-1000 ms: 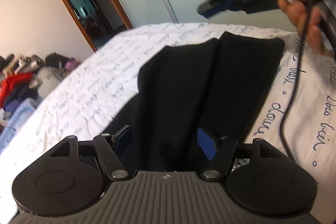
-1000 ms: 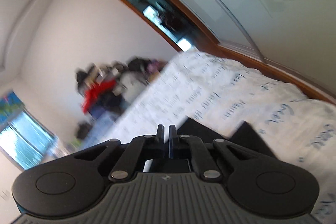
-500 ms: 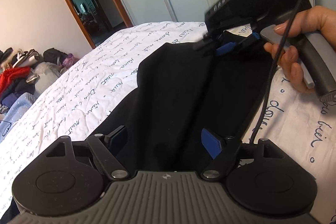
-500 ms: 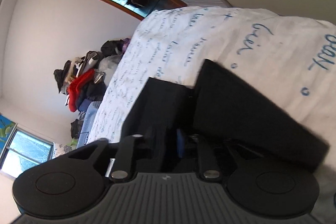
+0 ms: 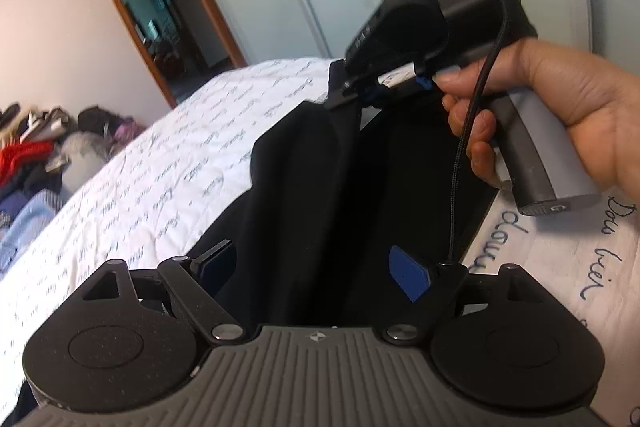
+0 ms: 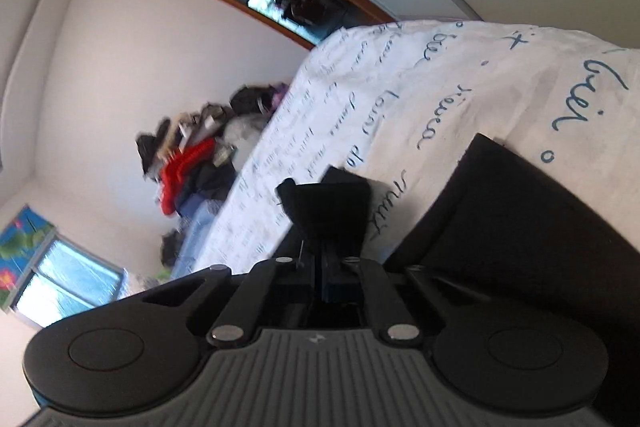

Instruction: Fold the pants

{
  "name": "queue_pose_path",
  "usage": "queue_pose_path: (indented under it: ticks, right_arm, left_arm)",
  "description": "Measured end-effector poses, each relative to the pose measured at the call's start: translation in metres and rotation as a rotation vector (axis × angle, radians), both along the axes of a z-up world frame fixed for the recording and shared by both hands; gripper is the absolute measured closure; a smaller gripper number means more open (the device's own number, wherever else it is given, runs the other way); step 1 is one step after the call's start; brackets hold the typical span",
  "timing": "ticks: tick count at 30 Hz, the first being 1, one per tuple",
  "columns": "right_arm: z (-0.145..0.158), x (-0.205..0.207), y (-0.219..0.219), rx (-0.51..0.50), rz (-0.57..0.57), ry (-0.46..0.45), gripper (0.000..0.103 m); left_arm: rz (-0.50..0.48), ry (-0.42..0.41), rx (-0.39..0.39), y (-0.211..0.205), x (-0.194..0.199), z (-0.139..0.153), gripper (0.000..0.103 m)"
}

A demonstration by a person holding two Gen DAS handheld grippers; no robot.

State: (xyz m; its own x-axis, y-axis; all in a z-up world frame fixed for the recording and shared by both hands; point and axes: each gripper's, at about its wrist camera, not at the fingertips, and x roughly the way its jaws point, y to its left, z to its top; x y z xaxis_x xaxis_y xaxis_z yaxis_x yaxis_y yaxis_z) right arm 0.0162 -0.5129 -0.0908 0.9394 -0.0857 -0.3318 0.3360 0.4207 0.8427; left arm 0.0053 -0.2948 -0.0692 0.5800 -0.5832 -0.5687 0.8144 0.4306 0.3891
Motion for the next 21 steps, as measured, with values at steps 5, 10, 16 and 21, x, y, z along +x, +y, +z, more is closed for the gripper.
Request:
queue_pose_path:
  ticks: [5,10,16,21]
  right_arm:
    - [0.021,-0.032,0.010,-0.030,-0.070,-0.055,0.101]
    - [0.028,-0.069,0.016,-0.048,-0.122,-0.038,0.100]
    - [0.026,-0.108,0.028,-0.064,-0.178,-0.017,0.100]
    - [0.010,-0.128,0.034,-0.016,-0.202,0.021,0.100]
  left_arm:
    - [0.013,0.075,0.015,-0.011,0.012,-0.006,0.069]
    - [0.044,0.156,-0.041,-0.005,0.022,-0.002,0.095]
    - [-0.035,0.121,-0.042,0.005,-0.003,0.004,0.096]
    - [-0.041,0.116,-0.007,0.002,-0.010,-0.007,0.095]
